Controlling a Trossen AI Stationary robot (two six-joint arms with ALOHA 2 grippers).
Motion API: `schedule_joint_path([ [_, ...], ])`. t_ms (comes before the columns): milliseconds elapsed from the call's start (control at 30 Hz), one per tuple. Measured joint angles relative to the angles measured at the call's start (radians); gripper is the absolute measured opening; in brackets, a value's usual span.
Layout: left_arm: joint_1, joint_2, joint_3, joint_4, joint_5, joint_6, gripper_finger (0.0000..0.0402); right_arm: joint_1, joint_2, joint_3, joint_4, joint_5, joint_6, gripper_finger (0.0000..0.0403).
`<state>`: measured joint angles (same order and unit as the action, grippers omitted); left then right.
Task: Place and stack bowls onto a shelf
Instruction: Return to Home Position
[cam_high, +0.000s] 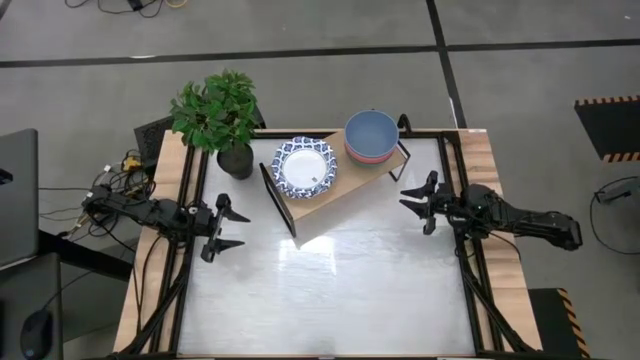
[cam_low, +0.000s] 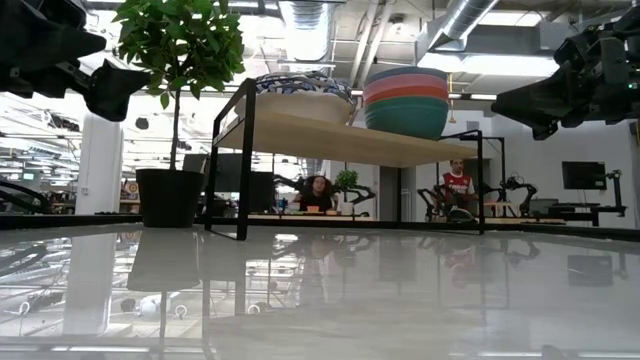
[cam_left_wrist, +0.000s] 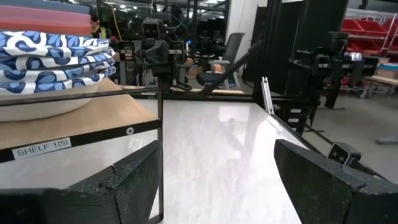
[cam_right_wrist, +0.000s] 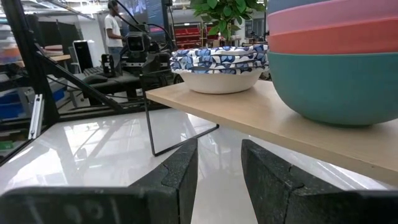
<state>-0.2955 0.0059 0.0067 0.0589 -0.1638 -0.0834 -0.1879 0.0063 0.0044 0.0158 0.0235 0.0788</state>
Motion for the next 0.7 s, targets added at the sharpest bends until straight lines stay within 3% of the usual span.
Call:
schedule_joint_path([
  [700,0.000,0.000,0.000,0.000,0.000,-0.015,0.0293,0.000,0.000,0.000,0.000,0.000,0.000,0.0150],
])
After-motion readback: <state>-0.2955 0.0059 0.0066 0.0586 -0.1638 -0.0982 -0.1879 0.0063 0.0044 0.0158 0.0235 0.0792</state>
